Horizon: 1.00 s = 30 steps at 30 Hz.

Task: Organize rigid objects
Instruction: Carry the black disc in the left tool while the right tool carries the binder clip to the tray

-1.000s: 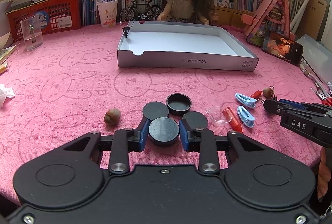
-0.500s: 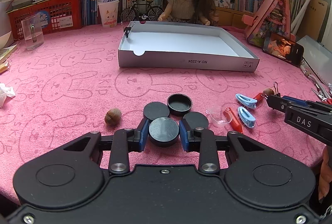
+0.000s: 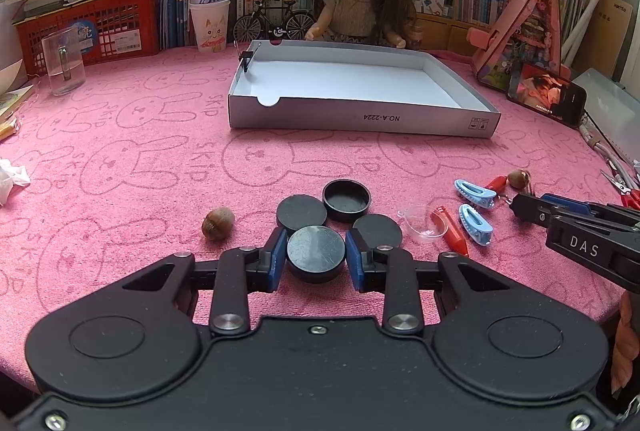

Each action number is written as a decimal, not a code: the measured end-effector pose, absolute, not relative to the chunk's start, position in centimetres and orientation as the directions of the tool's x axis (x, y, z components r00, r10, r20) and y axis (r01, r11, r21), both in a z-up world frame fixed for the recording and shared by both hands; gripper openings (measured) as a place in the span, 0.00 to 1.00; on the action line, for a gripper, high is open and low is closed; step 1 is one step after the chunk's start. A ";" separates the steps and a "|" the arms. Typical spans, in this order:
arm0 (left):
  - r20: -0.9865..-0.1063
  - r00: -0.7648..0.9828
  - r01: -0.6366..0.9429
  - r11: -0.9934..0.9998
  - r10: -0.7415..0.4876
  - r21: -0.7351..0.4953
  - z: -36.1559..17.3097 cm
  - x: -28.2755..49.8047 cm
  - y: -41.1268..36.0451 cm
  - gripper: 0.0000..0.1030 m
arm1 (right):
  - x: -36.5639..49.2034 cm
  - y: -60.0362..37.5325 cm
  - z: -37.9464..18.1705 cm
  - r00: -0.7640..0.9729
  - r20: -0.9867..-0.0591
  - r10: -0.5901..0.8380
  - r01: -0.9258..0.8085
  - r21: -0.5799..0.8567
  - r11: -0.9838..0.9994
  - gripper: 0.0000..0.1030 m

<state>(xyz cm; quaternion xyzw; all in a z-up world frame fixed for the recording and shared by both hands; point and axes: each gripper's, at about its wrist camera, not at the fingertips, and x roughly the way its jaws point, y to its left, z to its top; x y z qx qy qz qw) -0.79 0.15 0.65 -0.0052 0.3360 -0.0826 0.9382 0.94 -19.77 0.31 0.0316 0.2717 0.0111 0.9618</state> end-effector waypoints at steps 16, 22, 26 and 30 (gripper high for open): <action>-0.629 0.761 0.152 0.986 -0.158 -0.065 0.7 -0.8 0.2 0.29 | 1.3 -20.1 0.2 0.856 -0.515 0.049 0.013 0.115 0.993 0.52; -0.629 0.761 0.151 0.986 -0.158 -0.065 0.7 -0.8 0.2 0.29 | 1.1 -19.7 0.2 0.857 -0.513 0.045 0.002 0.090 0.996 0.36; -0.629 0.761 0.152 0.986 -0.159 -0.066 0.7 -0.8 0.2 0.29 | 0.9 -19.4 0.5 0.865 -0.499 0.046 -0.009 0.077 0.997 0.36; -0.626 0.763 0.151 0.986 -0.159 -0.067 0.7 -0.7 0.3 0.29 | 0.9 -19.4 0.8 0.871 -0.490 0.047 -0.011 0.077 0.997 0.36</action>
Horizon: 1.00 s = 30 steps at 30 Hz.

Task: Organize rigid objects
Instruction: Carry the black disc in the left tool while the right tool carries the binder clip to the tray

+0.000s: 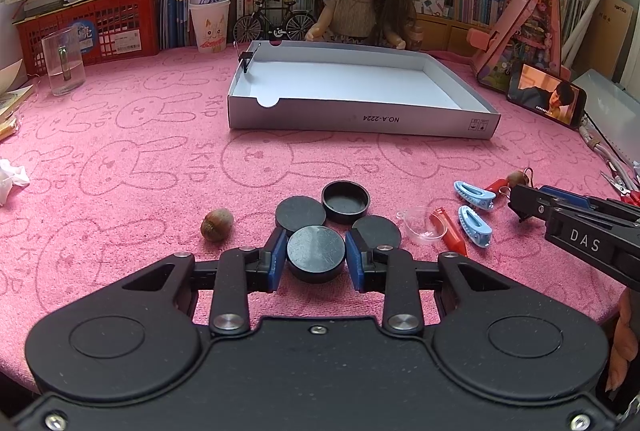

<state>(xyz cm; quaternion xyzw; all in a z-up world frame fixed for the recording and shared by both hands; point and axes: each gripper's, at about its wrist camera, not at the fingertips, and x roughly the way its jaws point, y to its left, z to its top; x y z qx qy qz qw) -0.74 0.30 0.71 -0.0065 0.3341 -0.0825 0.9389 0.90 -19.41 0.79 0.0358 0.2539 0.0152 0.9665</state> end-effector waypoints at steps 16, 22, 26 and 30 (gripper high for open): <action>-0.588 0.792 0.162 0.985 -0.163 -0.055 2.0 0.0 -0.6 0.29 | 1.1 -19.3 1.6 0.888 -0.459 0.040 -0.011 0.065 0.998 0.36; -0.575 0.799 0.174 0.983 -0.175 -0.058 2.8 1.1 -1.0 0.29 | 1.9 -19.6 2.1 0.894 -0.446 0.029 0.003 0.072 0.997 0.36; -0.584 0.790 0.174 0.981 -0.188 -0.081 3.3 2.5 -1.0 0.29 | 2.8 -19.8 2.6 0.897 -0.441 0.024 0.015 0.085 0.996 0.36; -0.584 0.791 0.167 0.983 -0.183 -0.083 4.0 4.3 -1.0 0.29 | 4.3 -20.1 3.2 0.901 -0.433 0.025 0.025 0.109 0.994 0.36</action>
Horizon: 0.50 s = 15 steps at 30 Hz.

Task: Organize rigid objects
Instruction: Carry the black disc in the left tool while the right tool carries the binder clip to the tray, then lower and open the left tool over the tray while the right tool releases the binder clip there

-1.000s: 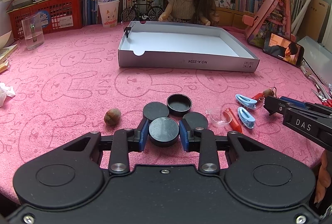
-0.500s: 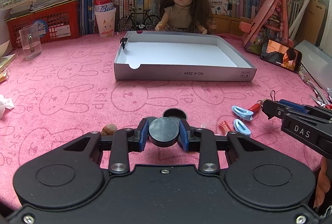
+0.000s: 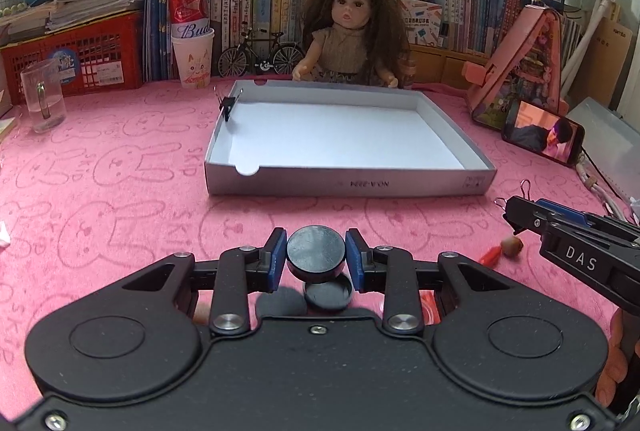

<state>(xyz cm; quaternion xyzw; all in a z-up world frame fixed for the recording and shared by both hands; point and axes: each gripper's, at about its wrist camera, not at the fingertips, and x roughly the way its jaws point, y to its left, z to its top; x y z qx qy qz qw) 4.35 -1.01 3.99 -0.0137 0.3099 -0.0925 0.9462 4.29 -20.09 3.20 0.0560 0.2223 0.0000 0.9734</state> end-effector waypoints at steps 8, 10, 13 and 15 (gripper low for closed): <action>-0.569 0.802 0.148 0.983 -0.183 -0.107 5.8 8.7 -1.3 0.29 | 8.2 -20.4 4.4 0.897 -0.439 0.047 0.032 0.172 0.985 0.36; -0.572 0.802 0.137 0.985 -0.172 -0.104 6.0 10.0 -1.5 0.29 | 9.2 -20.4 4.5 0.898 -0.438 0.046 0.035 0.175 0.984 0.36; -0.595 0.784 0.126 0.984 -0.179 -0.129 6.0 12.4 -1.6 0.29 | 11.0 -20.5 4.8 0.896 -0.442 0.049 0.037 0.184 0.982 0.36; -0.608 0.773 0.117 0.983 -0.179 -0.141 6.0 13.9 -1.6 0.29 | 12.3 -20.7 4.9 0.890 -0.452 0.065 0.030 0.200 0.979 0.36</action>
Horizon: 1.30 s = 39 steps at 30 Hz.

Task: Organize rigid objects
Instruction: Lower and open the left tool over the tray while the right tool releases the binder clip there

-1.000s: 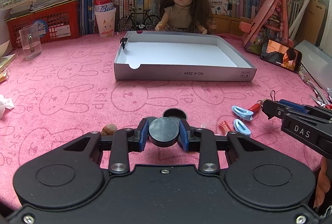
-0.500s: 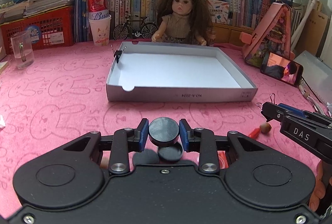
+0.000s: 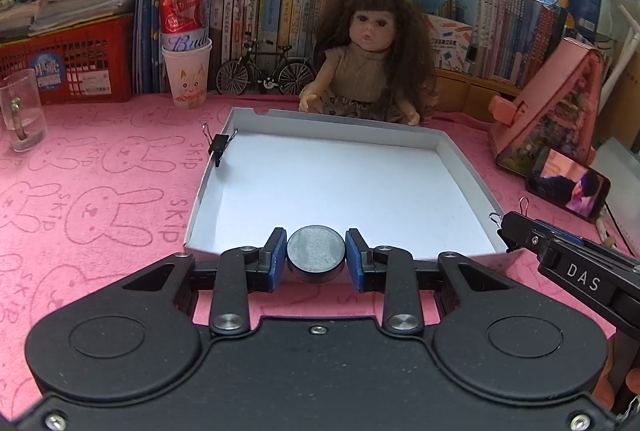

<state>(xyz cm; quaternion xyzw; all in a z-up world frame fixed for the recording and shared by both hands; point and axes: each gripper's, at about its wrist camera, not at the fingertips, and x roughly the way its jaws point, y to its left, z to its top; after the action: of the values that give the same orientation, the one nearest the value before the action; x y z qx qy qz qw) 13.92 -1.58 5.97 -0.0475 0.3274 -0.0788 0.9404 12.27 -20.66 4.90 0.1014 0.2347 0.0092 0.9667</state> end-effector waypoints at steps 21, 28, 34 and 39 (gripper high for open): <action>-0.742 0.658 0.052 0.991 -0.126 -0.122 2.4 25.1 -2.5 0.29 | 22.5 -20.6 2.2 0.751 -0.649 0.122 0.044 0.234 0.971 0.36; -0.755 0.644 0.060 0.993 -0.120 -0.106 1.4 25.5 -3.0 0.29 | 23.0 -20.4 1.4 0.732 -0.670 0.122 0.043 0.224 0.974 0.36; -0.749 0.654 0.068 0.994 -0.109 -0.085 1.3 25.4 -3.4 0.29 | 23.1 -20.1 1.1 0.727 -0.676 0.118 0.039 0.213 0.976 0.36; -0.737 0.668 0.066 0.995 -0.098 -0.073 1.1 25.4 -3.6 0.29 | 23.1 -19.9 1.1 0.725 -0.678 0.117 0.036 0.207 0.978 0.36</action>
<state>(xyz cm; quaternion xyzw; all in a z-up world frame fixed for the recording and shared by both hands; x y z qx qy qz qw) 25.35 -3.57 1.09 -0.0199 0.4048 -0.0451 0.9131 23.12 -19.93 1.05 0.1035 0.3699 0.0220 0.9230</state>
